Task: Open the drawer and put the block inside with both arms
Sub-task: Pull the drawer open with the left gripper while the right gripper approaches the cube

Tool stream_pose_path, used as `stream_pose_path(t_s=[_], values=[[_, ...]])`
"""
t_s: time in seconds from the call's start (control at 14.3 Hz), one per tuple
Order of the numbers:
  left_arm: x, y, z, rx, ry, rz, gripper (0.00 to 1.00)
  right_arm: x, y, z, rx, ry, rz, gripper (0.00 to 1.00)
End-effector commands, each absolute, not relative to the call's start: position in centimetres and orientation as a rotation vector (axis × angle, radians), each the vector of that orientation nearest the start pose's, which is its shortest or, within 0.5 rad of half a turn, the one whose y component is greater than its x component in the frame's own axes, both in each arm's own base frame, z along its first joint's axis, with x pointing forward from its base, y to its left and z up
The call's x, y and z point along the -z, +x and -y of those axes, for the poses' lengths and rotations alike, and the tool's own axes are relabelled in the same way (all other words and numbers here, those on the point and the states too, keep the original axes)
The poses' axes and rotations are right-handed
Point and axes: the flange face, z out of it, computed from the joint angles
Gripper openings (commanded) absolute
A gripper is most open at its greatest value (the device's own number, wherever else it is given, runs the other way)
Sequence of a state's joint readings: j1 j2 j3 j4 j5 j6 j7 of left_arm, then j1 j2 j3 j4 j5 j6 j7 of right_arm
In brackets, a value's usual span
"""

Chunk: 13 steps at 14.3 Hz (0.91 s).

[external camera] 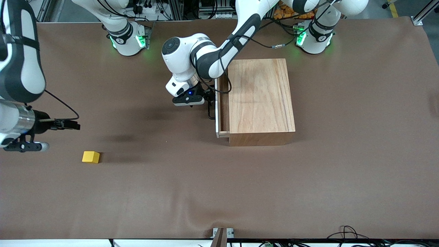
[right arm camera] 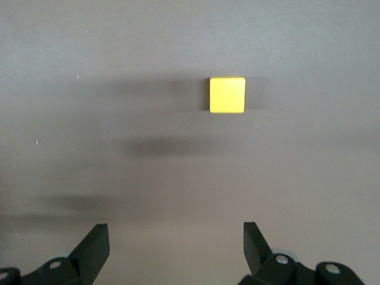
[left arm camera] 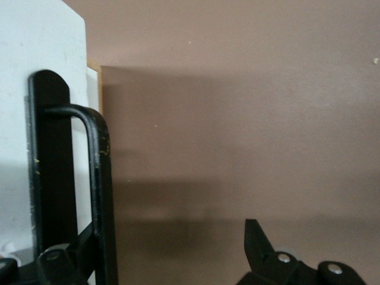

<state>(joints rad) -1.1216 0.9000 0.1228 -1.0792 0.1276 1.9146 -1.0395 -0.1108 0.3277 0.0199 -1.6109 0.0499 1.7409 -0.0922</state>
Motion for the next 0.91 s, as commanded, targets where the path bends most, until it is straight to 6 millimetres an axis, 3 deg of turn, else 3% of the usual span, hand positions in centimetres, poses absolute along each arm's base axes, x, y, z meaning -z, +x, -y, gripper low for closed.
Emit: stream_pose_path(t_s=[0.0, 0.84], values=[[-26.5, 38.8, 66.9, 0.201, -3.022, -0.107, 1.00, -43.0, 63.0, 5.0, -0.274, -3.070, 0.003, 1.00], [-27.2, 36.2, 69.2, 0.189, -3.084, -0.334, 1.00, -42.3, 63.2, 5.0, -0.288, -3.067, 0.002, 1.00]])
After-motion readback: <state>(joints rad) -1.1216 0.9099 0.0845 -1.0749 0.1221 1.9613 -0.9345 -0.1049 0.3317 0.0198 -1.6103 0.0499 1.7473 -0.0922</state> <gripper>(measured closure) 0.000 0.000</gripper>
